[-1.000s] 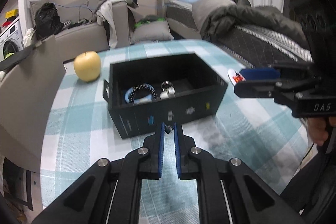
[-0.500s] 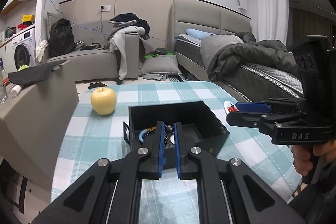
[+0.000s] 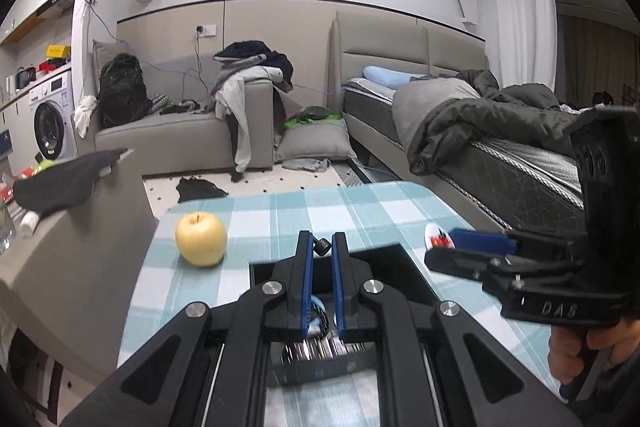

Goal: Organize jewelry
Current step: 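Lower the stud into the box with the left gripper while the right gripper lowers the badge in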

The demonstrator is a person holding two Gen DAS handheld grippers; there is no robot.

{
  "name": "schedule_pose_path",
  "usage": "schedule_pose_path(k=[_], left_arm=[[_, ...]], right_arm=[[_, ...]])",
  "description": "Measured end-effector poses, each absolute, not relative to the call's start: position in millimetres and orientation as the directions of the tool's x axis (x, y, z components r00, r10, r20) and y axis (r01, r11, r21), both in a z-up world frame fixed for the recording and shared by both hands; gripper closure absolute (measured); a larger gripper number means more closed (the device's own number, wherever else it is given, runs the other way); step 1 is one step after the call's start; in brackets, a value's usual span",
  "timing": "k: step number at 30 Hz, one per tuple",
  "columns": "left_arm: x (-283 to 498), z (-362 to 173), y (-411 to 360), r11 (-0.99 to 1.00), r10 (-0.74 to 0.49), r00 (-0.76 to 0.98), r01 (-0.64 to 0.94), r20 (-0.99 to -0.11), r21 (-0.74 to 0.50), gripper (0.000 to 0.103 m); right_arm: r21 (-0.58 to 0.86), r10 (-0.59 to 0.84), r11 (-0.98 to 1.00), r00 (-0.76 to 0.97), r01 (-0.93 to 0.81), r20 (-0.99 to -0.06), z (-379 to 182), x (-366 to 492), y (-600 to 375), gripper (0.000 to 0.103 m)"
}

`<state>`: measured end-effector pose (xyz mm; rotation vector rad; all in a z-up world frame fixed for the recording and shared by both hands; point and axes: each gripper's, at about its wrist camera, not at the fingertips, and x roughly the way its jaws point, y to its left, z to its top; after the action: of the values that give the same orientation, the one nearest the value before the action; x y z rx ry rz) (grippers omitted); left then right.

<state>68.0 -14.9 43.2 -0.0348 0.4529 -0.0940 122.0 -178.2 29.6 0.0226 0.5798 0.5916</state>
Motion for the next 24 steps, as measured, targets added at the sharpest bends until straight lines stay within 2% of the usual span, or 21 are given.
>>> schedule_pose_path(k=[4,8,24], left_arm=[[82.5,35.9,-11.6,0.996,-0.087,0.897,0.074,-0.433,-0.047,0.098],[94.1,17.4,-4.9,0.995,-0.086,0.879,0.049,-0.469,-0.089,0.098],[110.1,-8.8,-4.8,0.996,-0.081,0.826,0.042,-0.558,-0.082,0.098]], right_arm=[[0.180,0.511,0.849,0.686,-0.497,-0.517,24.2,131.7,-177.3,0.061],[0.178,0.505,0.850,0.670,-0.496,-0.544,15.2,139.3,-174.6,0.061],[0.176,0.468,0.862,0.615,-0.475,-0.634,-12.4,163.9,-161.1,0.061]])
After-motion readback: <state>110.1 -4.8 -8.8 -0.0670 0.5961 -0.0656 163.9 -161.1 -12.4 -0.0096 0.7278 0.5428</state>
